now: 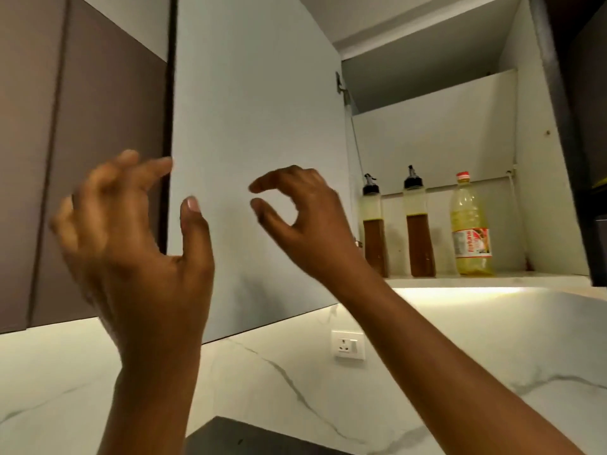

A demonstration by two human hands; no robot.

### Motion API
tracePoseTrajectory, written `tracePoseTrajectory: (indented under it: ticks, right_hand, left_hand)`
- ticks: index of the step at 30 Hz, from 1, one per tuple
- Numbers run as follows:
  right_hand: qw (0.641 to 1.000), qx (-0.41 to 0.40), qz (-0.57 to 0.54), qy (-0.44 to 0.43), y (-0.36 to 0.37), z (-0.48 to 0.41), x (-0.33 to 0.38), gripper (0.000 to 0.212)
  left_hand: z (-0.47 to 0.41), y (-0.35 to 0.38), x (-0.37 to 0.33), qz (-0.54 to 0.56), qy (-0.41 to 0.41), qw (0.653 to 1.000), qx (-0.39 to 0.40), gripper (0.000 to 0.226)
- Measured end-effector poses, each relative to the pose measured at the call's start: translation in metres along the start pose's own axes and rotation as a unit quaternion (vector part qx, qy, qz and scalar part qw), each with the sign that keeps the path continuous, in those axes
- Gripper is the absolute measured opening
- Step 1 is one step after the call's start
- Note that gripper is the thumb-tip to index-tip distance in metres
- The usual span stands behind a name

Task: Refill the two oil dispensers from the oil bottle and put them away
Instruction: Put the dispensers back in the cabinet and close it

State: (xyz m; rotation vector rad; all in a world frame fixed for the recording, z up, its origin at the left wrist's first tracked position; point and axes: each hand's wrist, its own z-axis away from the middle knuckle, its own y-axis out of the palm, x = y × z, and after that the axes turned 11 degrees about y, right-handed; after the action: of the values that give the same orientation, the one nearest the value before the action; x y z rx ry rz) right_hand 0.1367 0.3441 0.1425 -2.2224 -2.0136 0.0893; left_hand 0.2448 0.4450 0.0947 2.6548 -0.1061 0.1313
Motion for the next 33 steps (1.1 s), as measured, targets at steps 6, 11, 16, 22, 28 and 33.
tracePoseTrajectory:
  ticks: [6,11,16,22,28,33]
  right_hand:
    - [0.981,0.062,0.128,-0.135,0.045,-0.027,0.046,0.037]
    - [0.941,0.162,0.255,-0.152,0.044,-0.050,0.040,0.045]
    - [0.945,0.164,0.229,-0.164,0.002,-0.047,0.028,0.046]
    - [0.971,0.111,0.167,-0.130,-0.049,-0.037,0.014,0.037]
    - [0.964,0.064,0.251,-0.069,-0.104,-0.023,0.010,0.039]
    - [0.927,0.034,0.372,-0.021,-0.161,-0.010,-0.008,0.041]
  left_hand:
    - [0.002,-0.003,0.024,0.088,-0.379,0.897,0.209,0.057]
    - [0.011,-0.009,0.018,0.100,-0.376,0.900,0.196,0.044]
    - [0.017,-0.012,-0.029,0.140,-0.311,0.923,0.179,0.052]
    - [0.034,0.004,-0.064,0.324,-0.227,0.900,0.181,0.051]
    - [0.062,0.045,-0.105,0.518,-0.221,0.807,0.176,0.058]
    - [0.077,0.087,-0.141,0.537,-0.164,0.797,0.224,0.058]
